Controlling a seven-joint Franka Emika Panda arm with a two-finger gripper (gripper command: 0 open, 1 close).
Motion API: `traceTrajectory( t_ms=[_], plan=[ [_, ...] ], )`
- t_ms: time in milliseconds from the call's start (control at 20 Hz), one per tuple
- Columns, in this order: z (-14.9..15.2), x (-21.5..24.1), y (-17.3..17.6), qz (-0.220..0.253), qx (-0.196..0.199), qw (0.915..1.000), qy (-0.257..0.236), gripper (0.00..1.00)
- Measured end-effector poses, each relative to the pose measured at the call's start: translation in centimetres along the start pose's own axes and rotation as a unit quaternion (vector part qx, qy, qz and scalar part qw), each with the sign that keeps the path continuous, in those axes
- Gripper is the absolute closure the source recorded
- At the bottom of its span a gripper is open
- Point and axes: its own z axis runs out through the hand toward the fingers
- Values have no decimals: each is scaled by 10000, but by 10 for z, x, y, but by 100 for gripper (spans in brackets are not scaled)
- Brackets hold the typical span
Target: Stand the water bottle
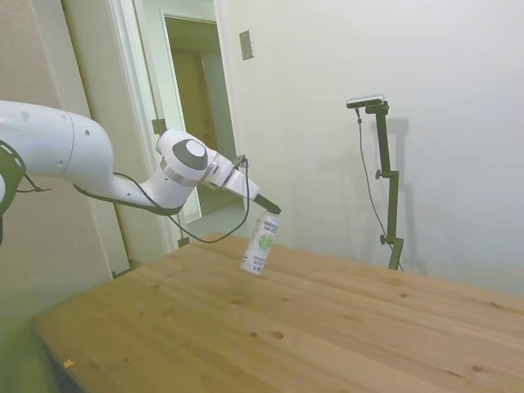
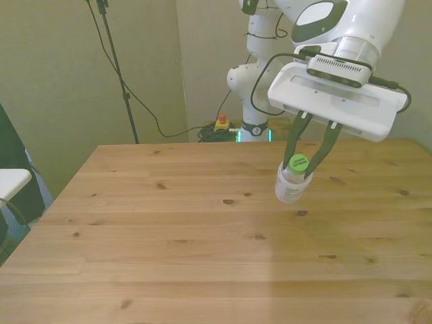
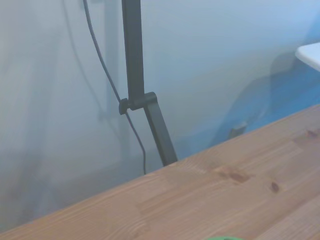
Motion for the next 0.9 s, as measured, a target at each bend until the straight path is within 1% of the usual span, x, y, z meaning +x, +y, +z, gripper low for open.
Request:
traceTrajectory(
  t_ms=[100, 250, 400, 500, 750, 900],
  plan=[
    [2, -5, 25, -82, 10, 9999, -134, 100],
    [3, 6, 63, -16, 205, 9989, -414, 100],
    [10, 23, 87, 58, 399, 9977, -538, 100],
    [17, 33, 94, 7, 509, 9971, -569, 100],
    [14, 52, 93, -419, 853, 9955, 23, 100],
    [13, 46, 94, -636, 1057, 9924, -6, 100]
  ],
)
